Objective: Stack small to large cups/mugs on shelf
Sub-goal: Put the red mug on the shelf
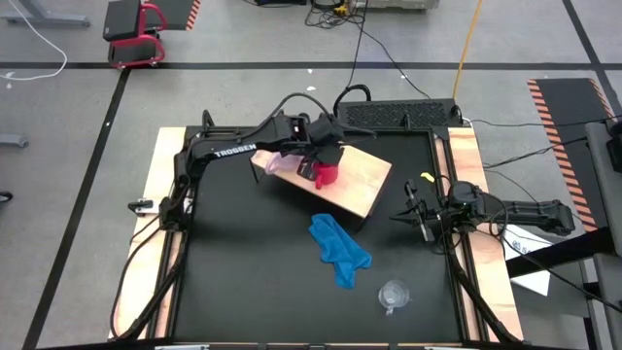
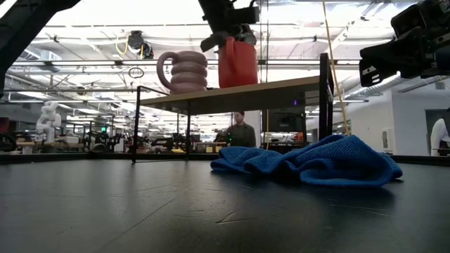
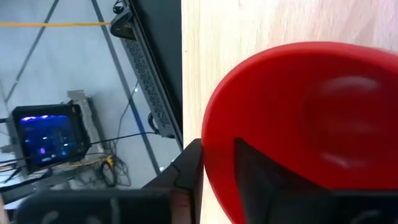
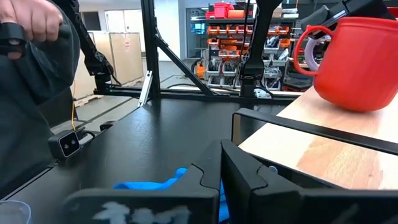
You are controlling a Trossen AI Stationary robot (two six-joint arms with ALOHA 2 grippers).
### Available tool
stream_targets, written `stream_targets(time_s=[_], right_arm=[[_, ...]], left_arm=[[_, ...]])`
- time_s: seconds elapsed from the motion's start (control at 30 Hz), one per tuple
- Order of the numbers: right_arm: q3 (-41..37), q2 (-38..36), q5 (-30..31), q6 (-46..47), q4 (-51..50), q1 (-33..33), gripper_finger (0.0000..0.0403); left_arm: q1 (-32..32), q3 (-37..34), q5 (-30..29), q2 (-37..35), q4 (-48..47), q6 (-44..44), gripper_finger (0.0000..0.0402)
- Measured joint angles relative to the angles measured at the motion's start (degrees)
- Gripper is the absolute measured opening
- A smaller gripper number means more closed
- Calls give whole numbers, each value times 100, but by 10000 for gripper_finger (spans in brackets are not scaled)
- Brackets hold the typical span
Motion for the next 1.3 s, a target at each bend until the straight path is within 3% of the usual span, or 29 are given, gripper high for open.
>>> stream_targets(time_s=[0.37,0.6,0.83,1.03,1.3], right_arm=[[1,-2,2,0,0,-1,0],[2,-2,2,0,0,-2,0],[2,-1,2,0,17,-2,0],[0,-2,2,2,15,-2,0],[0,0,2,44,-2,-2,0]], left_arm=[[-366,-4,-686,4,-17,52,84],[-420,-13,-610,-101,-99,-166,85],[-433,-35,72,-372,-230,-340,85],[-429,-31,-163,-358,-82,-400,85],[-429,7,-448,-209,-38,-317,36]])
